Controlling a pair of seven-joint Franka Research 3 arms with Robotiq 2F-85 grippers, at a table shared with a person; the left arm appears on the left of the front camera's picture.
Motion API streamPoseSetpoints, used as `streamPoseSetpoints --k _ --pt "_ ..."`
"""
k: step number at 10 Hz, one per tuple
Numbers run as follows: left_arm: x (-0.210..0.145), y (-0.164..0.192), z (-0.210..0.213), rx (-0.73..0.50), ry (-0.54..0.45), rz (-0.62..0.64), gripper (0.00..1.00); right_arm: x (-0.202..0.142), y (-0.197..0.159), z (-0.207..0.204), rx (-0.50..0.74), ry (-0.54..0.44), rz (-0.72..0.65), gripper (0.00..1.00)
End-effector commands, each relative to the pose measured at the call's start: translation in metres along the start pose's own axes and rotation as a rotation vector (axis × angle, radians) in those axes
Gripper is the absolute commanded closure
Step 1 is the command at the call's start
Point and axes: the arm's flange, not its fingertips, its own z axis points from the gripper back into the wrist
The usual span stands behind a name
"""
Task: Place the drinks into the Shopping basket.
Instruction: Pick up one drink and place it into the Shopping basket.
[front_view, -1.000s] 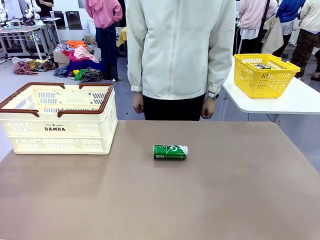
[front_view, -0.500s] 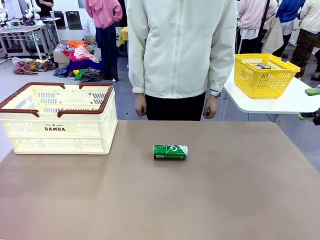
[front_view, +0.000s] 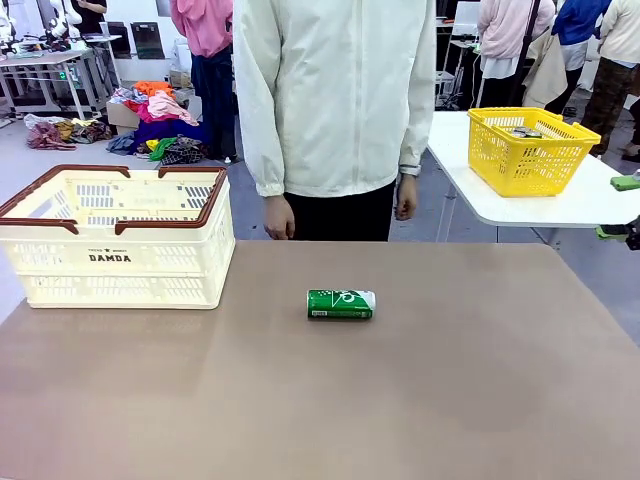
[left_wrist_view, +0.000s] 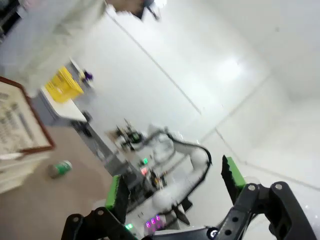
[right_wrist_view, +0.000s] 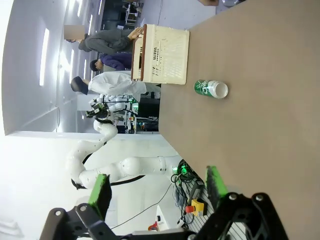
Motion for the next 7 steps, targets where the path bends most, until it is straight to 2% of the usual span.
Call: streamPoseSetpoints --k 1,3,4,5,6,7 --pt "-0.045 -0.003 -0.078 -0.028 0.246 0.044 0.00 -0.001 0.004 0.000 0.005 0.002 0.007 0.00" --pt "-0.119 0.004 -0.132 -0.027 0.528 0.050 0.00 -0.001 0.004 0.000 0.005 0.002 0.007 0.00" --pt "-0.151 0.009 -0.144 -0.018 0.594 0.054 0.00 -0.001 0.004 0.000 0.005 0.002 0.007 0.00" --pt "-0.170 0.016 -0.143 -0.002 0.574 0.042 0.00 -0.001 0.004 0.000 0.005 0.002 0.007 0.00" --pt "-0.104 0.002 -0.137 -0.015 0.533 0.084 0.00 -0.001 0.004 0.000 0.005 0.002 0.007 0.00" --pt "-0.104 0.002 -0.137 -0.015 0.533 0.084 0.00 -0.001 0.004 0.000 0.005 0.002 0.007 0.00"
